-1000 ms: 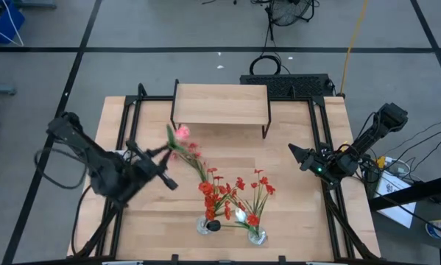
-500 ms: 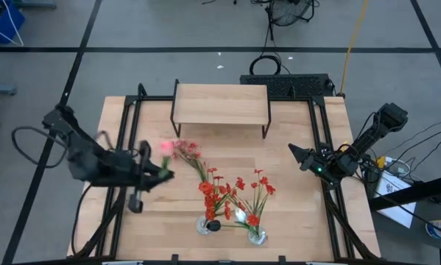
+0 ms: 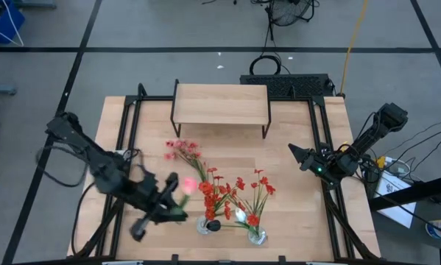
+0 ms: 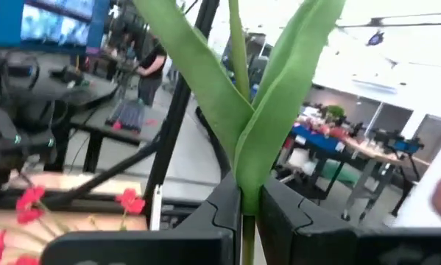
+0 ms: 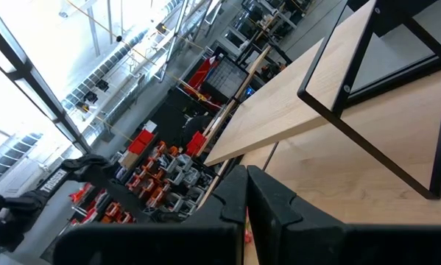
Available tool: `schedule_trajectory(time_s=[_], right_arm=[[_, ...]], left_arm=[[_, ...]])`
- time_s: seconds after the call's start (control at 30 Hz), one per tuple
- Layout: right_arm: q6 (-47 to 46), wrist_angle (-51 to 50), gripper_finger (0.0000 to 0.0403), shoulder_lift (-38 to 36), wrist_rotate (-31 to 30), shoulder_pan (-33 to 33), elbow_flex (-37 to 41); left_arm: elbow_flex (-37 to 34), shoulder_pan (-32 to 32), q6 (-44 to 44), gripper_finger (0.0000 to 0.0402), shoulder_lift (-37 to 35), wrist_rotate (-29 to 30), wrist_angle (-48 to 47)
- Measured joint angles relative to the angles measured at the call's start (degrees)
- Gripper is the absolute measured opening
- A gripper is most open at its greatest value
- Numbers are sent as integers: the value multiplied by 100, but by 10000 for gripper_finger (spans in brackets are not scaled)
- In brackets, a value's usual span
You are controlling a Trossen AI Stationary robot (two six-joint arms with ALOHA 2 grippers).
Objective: Pick and place flowers into a vace then onto a shelf
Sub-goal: Put the light pink flower into the left transparent vase
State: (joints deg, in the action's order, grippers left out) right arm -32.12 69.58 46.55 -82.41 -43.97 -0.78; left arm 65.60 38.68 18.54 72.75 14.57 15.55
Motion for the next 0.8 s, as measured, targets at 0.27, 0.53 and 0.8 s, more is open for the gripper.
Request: schedule_trajectory(time_s=[0.27, 0.53, 0.8], right_arm=[[0, 0, 4, 0, 0, 0, -2], [0, 0, 4, 2, 0, -1, -2], [0, 0, 4, 2, 0, -2, 0]], left_arm=[[-545, -646, 73, 35, 196, -2055, 1402], [-2254, -997, 290, 35, 209, -2618, 4201], [-2887, -1237, 602, 35, 330, -2625, 4977]])
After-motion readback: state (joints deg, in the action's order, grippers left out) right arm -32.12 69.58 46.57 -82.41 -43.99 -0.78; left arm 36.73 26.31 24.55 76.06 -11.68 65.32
